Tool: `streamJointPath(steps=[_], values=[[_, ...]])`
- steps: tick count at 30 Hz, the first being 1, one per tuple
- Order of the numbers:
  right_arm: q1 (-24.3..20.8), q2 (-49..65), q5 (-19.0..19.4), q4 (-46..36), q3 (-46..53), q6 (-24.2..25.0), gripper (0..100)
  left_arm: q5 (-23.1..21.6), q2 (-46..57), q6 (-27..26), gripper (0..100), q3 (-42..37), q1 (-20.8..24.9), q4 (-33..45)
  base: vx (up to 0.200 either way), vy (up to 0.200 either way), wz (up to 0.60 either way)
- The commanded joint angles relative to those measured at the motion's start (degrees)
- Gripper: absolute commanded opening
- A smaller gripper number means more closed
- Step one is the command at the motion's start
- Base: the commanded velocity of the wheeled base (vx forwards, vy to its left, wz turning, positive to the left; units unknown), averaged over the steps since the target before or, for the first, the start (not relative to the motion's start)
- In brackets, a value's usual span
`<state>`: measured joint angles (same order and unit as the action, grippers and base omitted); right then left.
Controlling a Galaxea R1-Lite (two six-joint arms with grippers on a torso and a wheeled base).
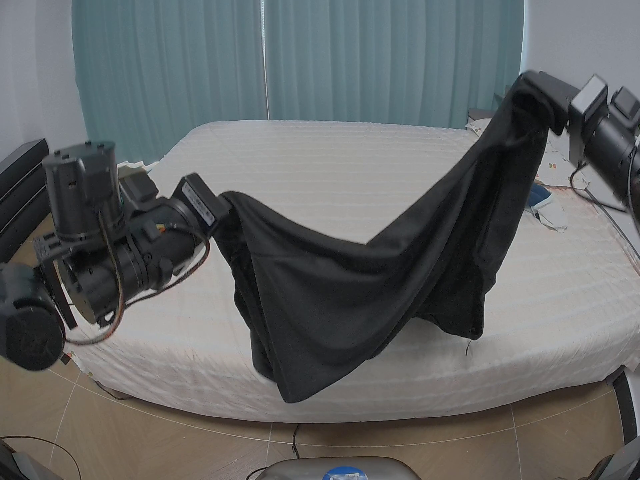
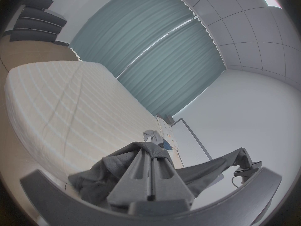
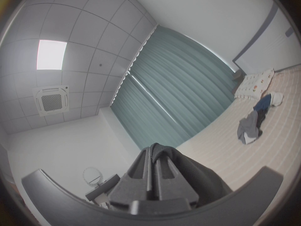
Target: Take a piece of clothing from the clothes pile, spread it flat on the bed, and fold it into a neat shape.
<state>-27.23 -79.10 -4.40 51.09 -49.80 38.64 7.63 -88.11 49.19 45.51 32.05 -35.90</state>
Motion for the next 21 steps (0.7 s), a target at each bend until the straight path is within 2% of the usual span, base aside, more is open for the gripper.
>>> streamJointPath(steps=[1, 2, 3, 7, 14, 19, 21], values=[[10.1, -4.8, 0.0, -18.0, -25.5, -0.2, 0, -0.2, -5.4, -0.6, 0, 20.7, -6.6, 15.7, 0.000, 0.000, 0.00], [13.0, -9.5, 0.0, -18.4, -29.3, -0.2, 0, -0.2, -8.7, -0.3, 0, 22.8, -7.7, 15.9, 0.000, 0.000, 0.00], [13.9, -11.3, 0.1, -18.7, -30.6, -0.2, 0, -0.2, -10.2, 0.0, 0, 23.8, -8.1, 16.0, 0.000, 0.000, 0.00], [15.0, -17.2, 0.0, -18.7, -31.7, -0.2, 0, -0.4, -15.5, 1.4, 0, 27.1, -9.4, 16.2, 0.000, 0.000, 0.00], [15.1, -30.1, -0.4, -15.4, -34.2, -0.1, 0, -0.8, -26.1, 1.9, 0, 32.7, -11.2, 16.1, 0.200, 0.000, 0.00], [14.5, -41.3, -1.3, -5.1, -37.5, -0.3, 0, -0.4, -34.3, 1.9, 0, 37.4, -11.7, 15.8, 0.200, 0.000, 0.00], [14.4, -44.0, -1.9, -3.5, -38.3, -0.6, 0, -0.4, -37.2, 1.8, 0, 39.1, -11.8, 15.5, 0.200, 0.000, 0.00]])
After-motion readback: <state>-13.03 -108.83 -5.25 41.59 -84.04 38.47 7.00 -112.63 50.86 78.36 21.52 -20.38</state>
